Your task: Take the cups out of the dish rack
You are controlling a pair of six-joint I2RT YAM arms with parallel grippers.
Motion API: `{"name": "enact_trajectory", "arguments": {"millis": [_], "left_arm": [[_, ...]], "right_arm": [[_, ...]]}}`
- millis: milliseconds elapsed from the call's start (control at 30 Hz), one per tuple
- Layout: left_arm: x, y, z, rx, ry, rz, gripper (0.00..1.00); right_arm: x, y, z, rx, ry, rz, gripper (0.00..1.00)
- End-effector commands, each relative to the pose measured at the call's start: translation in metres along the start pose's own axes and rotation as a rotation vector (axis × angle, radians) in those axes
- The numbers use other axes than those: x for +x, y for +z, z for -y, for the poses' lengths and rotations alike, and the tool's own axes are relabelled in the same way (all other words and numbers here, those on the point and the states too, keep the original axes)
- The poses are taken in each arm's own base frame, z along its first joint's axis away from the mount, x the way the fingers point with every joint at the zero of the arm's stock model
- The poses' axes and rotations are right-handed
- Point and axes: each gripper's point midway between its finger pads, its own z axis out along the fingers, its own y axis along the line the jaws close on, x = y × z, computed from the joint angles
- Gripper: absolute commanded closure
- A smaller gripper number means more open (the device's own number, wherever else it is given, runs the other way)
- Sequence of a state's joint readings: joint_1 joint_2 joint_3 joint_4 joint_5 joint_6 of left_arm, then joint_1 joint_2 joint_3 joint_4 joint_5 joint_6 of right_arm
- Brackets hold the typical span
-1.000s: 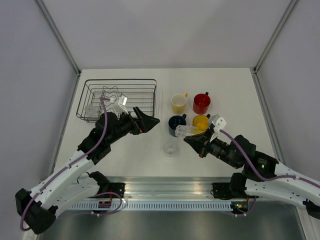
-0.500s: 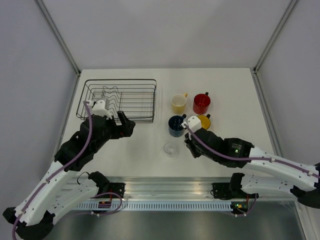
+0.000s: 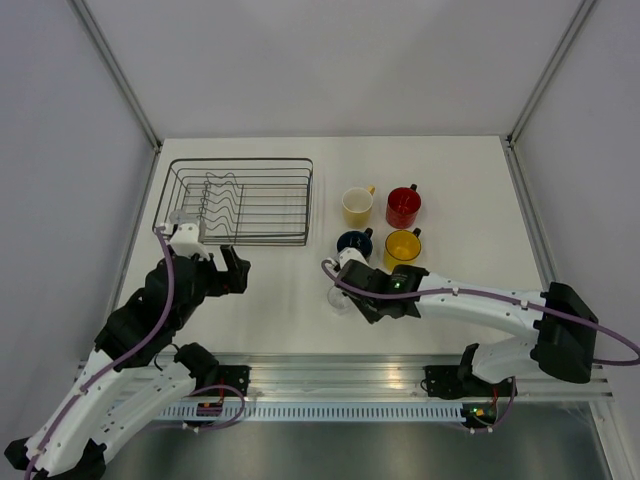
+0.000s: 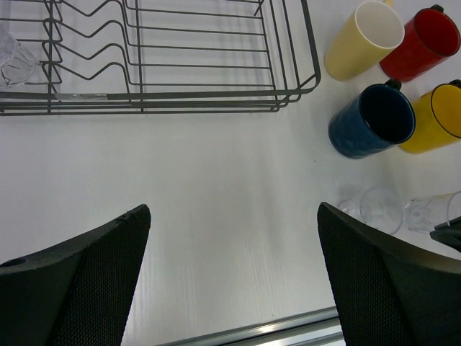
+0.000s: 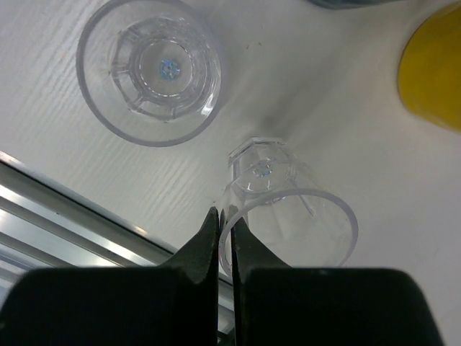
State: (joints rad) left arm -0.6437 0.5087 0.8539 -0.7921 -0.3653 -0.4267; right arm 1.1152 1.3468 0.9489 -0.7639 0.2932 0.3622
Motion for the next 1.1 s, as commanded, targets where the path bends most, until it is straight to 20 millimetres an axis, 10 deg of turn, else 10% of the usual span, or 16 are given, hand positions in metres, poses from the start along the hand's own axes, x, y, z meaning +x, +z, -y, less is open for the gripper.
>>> {"name": "enact_trajectory", "arguments": {"millis": [0, 567, 1067], "left_arm": [[-0.004, -0.001, 0.0, 0.01, 0.041, 0.022, 0.0], [-0.001, 0.0, 0.005, 0.045, 0.052, 0.018, 0.0], [-0.001, 0.002, 0.005, 0.039, 0.05, 0.016, 0.0]], "right_arm": [[-0.009, 0.009, -0.004, -0.018, 0.008, -0.012, 0.97], [0.002, 0.039, 0.004, -0.016, 0.004, -0.099, 0.89], [-0.01, 0.027, 0.011, -0.009, 0.026, -0.044, 0.59]]}}
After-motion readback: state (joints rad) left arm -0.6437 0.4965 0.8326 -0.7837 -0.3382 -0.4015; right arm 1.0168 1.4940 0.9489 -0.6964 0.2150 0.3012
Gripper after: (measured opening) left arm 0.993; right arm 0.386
